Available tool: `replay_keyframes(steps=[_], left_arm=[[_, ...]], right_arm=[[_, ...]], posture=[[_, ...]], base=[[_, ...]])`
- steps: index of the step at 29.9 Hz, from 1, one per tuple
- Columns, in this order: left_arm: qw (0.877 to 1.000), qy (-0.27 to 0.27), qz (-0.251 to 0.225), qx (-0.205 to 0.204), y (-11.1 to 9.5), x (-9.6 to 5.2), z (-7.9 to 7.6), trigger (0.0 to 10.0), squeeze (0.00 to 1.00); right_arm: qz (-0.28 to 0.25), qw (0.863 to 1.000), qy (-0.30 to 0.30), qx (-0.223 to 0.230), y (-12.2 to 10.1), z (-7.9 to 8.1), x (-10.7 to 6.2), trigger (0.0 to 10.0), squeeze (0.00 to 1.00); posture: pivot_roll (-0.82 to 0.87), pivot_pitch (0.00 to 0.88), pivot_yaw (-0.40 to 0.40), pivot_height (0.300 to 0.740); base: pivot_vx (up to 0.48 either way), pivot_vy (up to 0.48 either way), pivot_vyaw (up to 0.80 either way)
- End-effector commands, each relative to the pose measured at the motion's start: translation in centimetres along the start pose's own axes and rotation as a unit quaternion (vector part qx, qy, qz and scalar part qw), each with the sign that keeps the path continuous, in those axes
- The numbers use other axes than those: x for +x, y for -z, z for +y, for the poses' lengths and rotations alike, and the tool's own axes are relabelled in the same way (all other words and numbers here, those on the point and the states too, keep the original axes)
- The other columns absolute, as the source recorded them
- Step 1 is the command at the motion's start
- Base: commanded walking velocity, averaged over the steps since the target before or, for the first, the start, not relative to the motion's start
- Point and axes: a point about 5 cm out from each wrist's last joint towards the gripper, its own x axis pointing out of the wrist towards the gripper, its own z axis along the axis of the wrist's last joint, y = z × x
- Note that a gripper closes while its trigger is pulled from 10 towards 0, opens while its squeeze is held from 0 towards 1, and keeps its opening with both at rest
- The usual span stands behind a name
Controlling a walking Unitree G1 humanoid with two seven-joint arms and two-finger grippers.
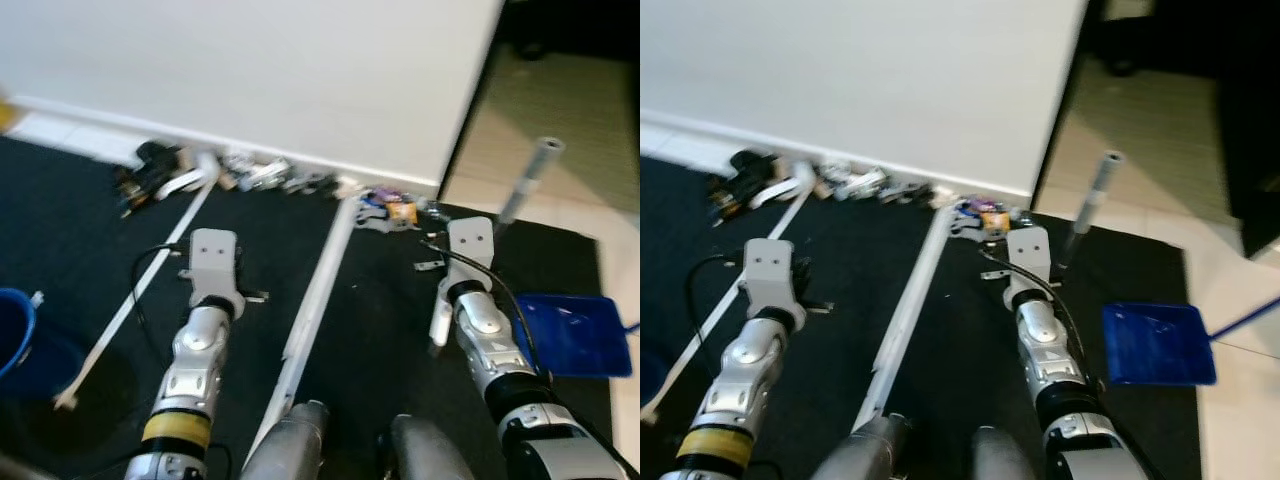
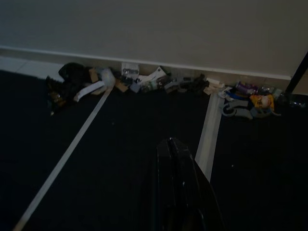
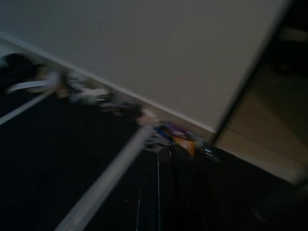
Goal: Sweep floor
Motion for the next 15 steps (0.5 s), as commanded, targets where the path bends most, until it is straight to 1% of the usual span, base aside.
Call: replay_keyframes(steps=[1,3,6,11,15], left_arm=[[1.000,-0.001,0.012,0.007,0.45,-0.18,0.24,10.0,0.00],[1.000,0.000,0.012,0.007,0.46,-0.18,0.24,10.0,0.00],[1.000,0.001,0.014,0.007,0.53,-0.15,0.23,10.0,0.00],[1.000,0.002,0.016,0.007,0.53,-0.06,0.18,10.0,0.00],[1.000,-0.002,0.012,0.004,0.14,0.22,0.45,10.0,0.00]], right_arm=[[0.008,1.000,0.001,0.003,0.27,0.26,-0.09,10.0,0.00],[0.008,1.000,0.002,0.004,0.26,0.25,-0.09,10.0,0.00],[0.011,1.000,0.013,0.012,0.32,0.06,-0.07,10.0,0.00],[0.010,1.000,0.014,0.018,0.27,0.04,-0.03,10.0,0.00],[0.004,1.000,0.012,0.018,-0.16,0.15,0.18,10.0,0.00]], posture=[[0.03,0.024,-0.001,0.740],[0.03,0.024,-0.001,0.740],[0.03,0.024,-0.001,0.740],[0.03,0.027,0.002,0.740],[0.03,0.056,0.002,0.740]], base=[[0.000,0.000,0.60],[0.000,0.000,0.56],[0.000,0.000,0.00],[0.000,0.000,0.00],[0.000,0.000,0.00]])
